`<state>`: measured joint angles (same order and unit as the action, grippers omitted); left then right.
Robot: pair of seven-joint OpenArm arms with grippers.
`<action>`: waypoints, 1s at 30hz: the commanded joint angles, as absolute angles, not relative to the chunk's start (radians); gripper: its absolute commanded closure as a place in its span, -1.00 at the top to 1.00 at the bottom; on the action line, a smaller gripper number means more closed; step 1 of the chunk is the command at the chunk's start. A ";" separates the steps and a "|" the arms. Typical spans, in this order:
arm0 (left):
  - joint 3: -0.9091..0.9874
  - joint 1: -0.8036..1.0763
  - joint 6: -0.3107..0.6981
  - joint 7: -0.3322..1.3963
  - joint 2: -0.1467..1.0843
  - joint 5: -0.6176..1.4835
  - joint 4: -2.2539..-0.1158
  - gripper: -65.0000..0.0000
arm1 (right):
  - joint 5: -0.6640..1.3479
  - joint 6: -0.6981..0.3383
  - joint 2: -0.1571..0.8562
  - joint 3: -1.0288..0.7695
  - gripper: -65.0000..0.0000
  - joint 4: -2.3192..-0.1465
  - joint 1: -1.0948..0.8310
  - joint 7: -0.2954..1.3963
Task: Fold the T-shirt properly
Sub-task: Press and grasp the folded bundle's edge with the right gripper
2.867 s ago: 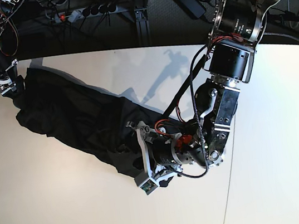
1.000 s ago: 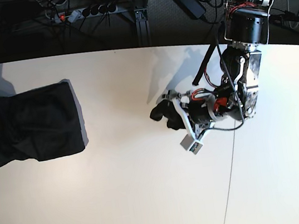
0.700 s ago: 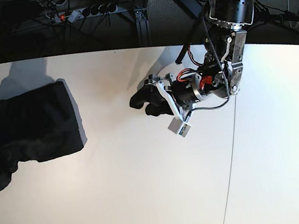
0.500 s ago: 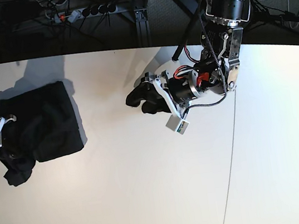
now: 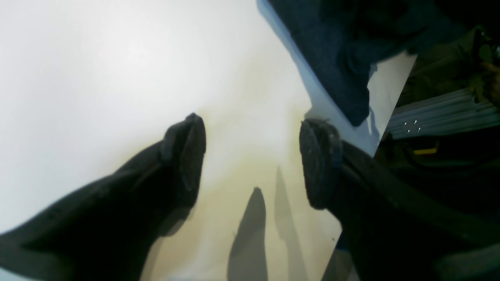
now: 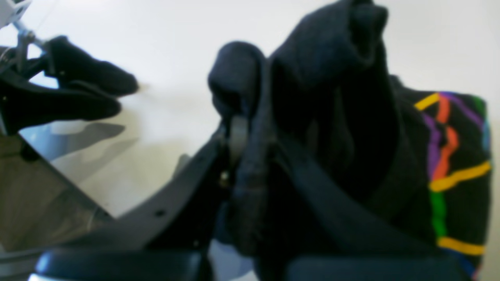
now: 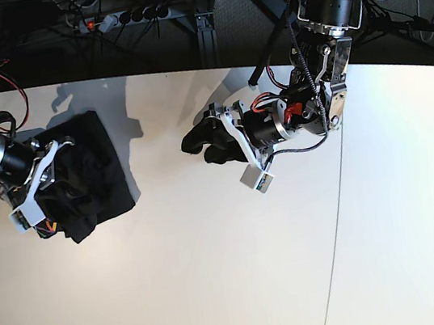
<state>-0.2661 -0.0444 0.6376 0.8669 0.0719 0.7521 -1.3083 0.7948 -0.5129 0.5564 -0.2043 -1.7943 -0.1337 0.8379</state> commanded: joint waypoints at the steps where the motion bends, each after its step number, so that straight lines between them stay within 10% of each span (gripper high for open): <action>1: -0.269 -0.041 0.640 0.923 0.075 0.703 -1.308 0.29 | 0.811 -0.577 0.567 -0.204 -0.70 -1.809 -0.123 0.808; 5: -0.269 -0.042 0.640 0.924 0.075 0.702 -1.308 0.29 | 0.857 -0.577 0.534 -0.192 0.27 -1.810 -0.127 0.812; 18: -0.269 -0.047 0.644 0.925 0.086 0.706 -1.309 0.05 | 0.880 -0.577 0.445 -0.243 0.28 -1.811 -0.110 0.751; 20: -0.269 -0.051 0.665 0.926 0.086 0.717 -1.323 -0.51 | 0.818 -0.577 0.445 -0.279 0.14 -1.811 -0.081 0.707; 24: -0.269 -0.047 0.698 0.955 0.086 0.755 -1.448 -1.00 | 0.691 -0.576 0.446 -0.350 -1.00 -1.810 0.011 0.693; 30: -0.387 -0.046 0.698 1.021 0.080 0.828 -1.588 -1.00 | 0.573 -0.573 0.446 -0.366 -1.00 -1.734 0.152 0.688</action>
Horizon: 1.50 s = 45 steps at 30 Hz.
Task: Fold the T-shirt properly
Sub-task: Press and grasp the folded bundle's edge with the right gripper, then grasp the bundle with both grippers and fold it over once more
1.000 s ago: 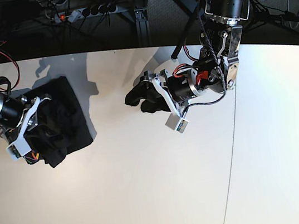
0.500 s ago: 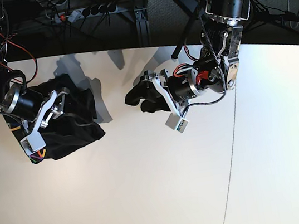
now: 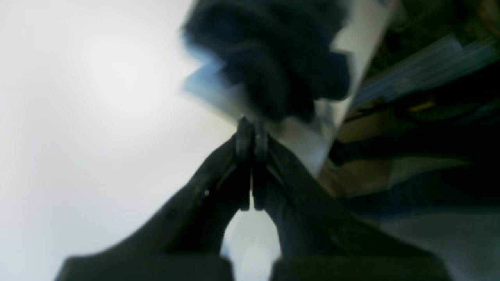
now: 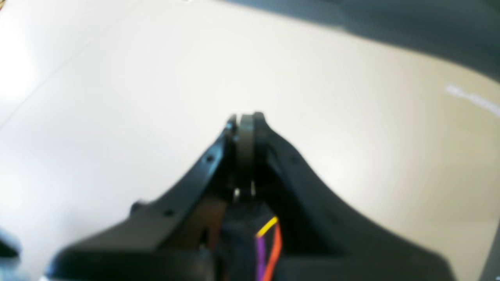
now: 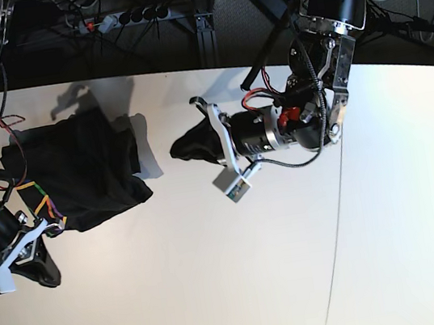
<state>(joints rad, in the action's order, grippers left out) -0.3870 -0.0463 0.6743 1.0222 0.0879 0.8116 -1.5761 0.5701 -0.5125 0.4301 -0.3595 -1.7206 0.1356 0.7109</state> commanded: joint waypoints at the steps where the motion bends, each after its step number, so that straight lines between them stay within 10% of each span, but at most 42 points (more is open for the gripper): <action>1: -0.434 -0.046 0.698 1.012 0.074 0.816 -1.588 -1.00 | 0.573 -0.573 0.446 -0.366 -1.00 -1.696 0.176 0.686; 14: -0.748 -0.047 0.698 0.863 -0.152 0.553 -1.562 -1.00 | 0.499 -0.574 0.447 -0.176 -1.00 -1.123 0.441 0.661; 30: -0.746 -0.179 0.698 0.641 -0.157 0.437 -1.229 -1.00 | 0.437 -0.573 0.561 -0.050 -1.00 -1.102 0.438 0.706; 45: -0.566 -0.416 0.698 0.533 -0.157 0.301 -0.929 -1.00 | 0.775 -0.574 0.789 -0.055 -1.00 -1.106 0.265 0.926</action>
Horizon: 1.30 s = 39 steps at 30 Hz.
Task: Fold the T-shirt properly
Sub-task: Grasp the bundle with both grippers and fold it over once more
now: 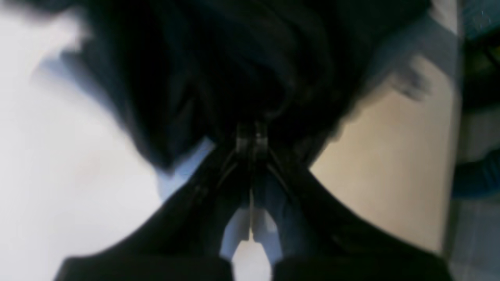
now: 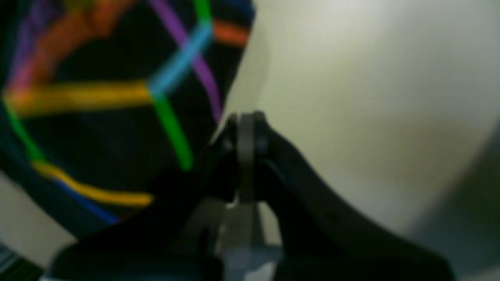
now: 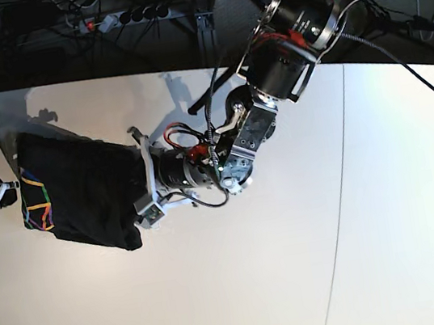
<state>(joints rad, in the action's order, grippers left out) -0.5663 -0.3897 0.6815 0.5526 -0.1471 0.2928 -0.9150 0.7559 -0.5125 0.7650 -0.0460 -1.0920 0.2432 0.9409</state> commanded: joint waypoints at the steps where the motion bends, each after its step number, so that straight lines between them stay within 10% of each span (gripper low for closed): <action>1: -0.545 -0.434 0.698 0.528 -0.157 0.290 -0.910 -1.00 | 0.787 -0.574 0.793 -0.061 -1.00 -1.106 0.242 0.934; 23: -0.404 -0.594 0.698 0.781 -0.157 0.479 -0.914 -1.00 | 0.955 -0.591 0.731 -0.529 -1.00 -1.176 0.031 0.985; 39: -0.401 -0.305 0.698 0.831 -0.157 0.608 -1.085 -1.00 | 0.524 -0.587 0.749 -0.105 -1.00 -1.168 0.305 0.709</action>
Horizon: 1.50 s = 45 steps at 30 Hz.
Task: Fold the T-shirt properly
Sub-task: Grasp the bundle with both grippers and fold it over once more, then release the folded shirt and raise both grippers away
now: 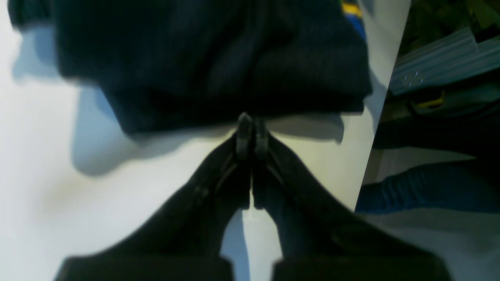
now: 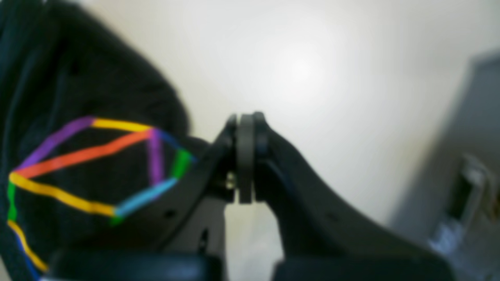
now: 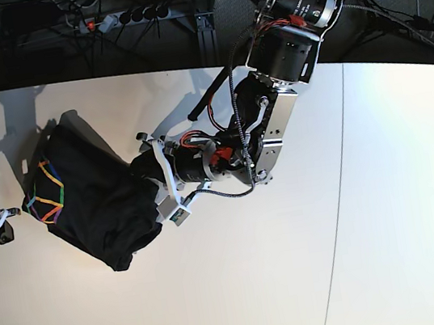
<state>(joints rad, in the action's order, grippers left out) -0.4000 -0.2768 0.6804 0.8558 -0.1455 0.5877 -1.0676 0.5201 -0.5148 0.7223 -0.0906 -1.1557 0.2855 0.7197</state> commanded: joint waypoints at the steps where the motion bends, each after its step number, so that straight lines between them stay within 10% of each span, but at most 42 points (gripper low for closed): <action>1: -0.401 -0.299 0.698 0.824 -0.157 0.606 -1.085 -1.00 | 0.500 -0.587 0.750 -0.059 -1.00 -1.168 0.306 0.702; 28: -0.400 -0.570 0.698 0.729 -0.157 0.385 -0.939 -1.00 | 0.700 -0.581 0.556 0.083 -1.00 -1.314 0.104 0.902; 45: -0.398 -0.645 0.698 0.786 0.096 0.574 -0.986 -1.00 | 0.691 -0.581 0.507 -0.036 -1.00 -1.451 0.071 0.966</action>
<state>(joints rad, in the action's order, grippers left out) -0.4026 -0.6094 0.6815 0.8078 0.1001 0.5606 -0.9638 0.6975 -0.5129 0.4843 -0.0238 -1.4399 0.0597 0.9756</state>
